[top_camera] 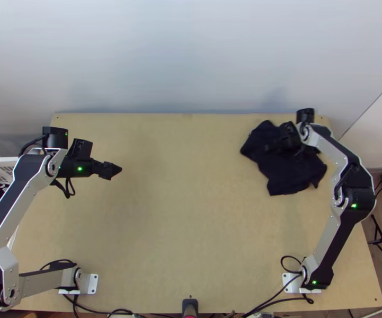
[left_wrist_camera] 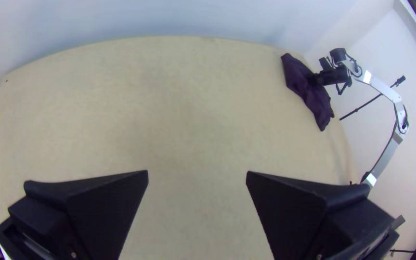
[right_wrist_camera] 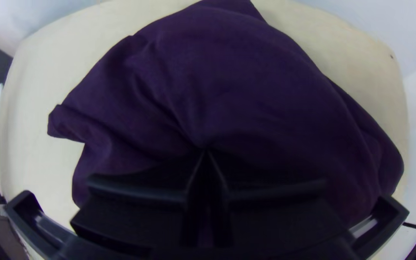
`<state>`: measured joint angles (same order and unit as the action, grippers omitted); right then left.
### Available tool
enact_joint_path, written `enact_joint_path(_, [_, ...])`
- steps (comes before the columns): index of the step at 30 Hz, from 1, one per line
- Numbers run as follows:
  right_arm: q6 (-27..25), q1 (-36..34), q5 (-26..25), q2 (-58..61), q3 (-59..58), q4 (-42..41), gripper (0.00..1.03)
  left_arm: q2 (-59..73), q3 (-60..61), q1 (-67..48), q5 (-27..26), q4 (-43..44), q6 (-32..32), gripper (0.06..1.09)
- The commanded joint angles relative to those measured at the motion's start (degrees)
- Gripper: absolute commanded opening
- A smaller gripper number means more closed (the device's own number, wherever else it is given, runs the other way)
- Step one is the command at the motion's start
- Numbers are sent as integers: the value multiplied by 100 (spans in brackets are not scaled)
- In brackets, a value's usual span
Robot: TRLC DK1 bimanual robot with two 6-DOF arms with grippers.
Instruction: Fold the t-shirt
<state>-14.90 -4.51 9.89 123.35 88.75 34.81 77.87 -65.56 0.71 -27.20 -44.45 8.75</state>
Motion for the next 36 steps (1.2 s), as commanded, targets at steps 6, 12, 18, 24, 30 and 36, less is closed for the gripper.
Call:
enact_joint_path(6, [795,-788,-866,726,1021,-264,6,-35,43,34,4,-91,56,105])
enact_joint_path(12, [1068,-849,-1297,734,1188,-264,6,-158,184,70,31,-108,83,105])
enact_joint_path(18, [1147,-929,-1631,726,1268,-264,6,-237,289,70,31,-108,65,105])
enact_joint_path(24, [1173,-1008,-1701,717,1355,-238,6,-263,316,70,31,-99,47,105])
enact_joint_path(30, [1208,-1008,-1595,567,1312,-71,41,-281,307,-10,22,-99,4,105])
enact_joint_path(36, [1156,-946,-875,365,1347,510,99,-316,307,-10,22,-91,-14,105])
